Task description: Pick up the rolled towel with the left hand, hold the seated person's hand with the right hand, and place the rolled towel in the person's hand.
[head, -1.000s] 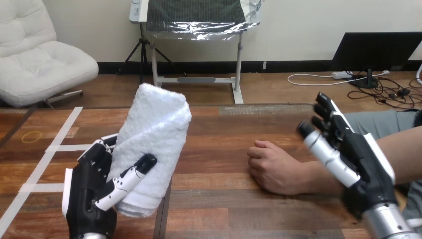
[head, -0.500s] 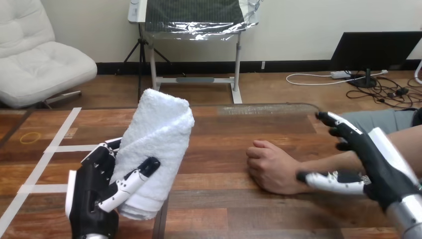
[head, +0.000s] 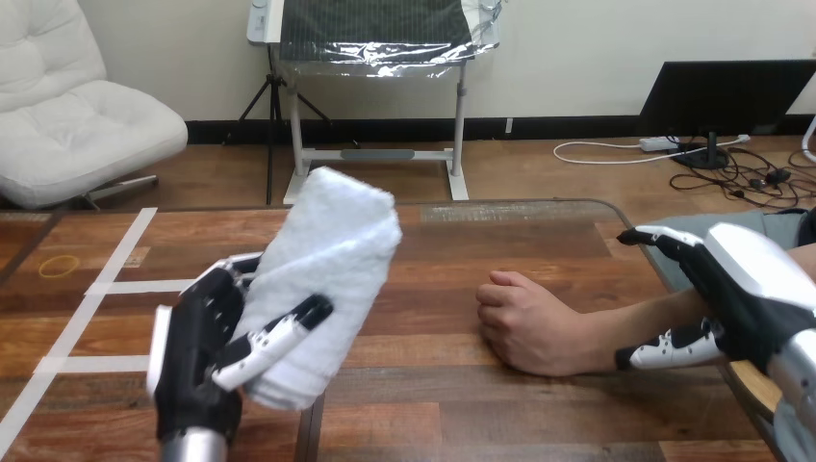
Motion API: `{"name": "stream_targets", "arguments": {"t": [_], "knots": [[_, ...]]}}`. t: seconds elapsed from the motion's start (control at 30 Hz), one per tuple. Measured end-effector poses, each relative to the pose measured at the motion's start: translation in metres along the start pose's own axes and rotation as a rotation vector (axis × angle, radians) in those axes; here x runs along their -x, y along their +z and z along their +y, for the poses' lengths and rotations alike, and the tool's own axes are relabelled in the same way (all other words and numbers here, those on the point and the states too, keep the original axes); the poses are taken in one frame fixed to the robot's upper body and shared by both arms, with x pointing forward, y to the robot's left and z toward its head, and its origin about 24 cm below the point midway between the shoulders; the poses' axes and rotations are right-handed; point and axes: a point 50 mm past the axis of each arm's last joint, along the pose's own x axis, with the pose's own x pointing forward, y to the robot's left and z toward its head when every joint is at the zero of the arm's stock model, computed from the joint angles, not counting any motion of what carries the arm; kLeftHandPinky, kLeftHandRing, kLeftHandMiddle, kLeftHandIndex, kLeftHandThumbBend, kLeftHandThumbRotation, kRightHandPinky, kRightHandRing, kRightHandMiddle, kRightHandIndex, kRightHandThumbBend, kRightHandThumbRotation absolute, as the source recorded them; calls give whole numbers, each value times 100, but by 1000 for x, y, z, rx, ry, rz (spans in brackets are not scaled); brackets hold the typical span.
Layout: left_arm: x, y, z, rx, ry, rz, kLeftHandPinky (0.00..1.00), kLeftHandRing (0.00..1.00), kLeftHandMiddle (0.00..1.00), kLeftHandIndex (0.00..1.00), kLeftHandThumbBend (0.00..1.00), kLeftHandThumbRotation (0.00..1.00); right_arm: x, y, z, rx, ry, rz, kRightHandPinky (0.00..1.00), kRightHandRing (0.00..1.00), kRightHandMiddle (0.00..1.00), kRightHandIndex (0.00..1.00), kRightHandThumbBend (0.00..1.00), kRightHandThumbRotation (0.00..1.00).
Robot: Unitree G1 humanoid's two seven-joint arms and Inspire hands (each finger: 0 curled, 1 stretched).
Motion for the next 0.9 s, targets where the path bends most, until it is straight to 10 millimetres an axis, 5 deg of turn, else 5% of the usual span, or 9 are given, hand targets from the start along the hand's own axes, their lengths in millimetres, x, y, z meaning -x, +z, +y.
{"name": "stream_targets", "arguments": {"t": [0.9], "knots": [[-48,14,-22,-71,-101,-32,35,37,42,50,66,0,-29,3,-3,325,187,-26,88,91,91,88,87,9]]}}
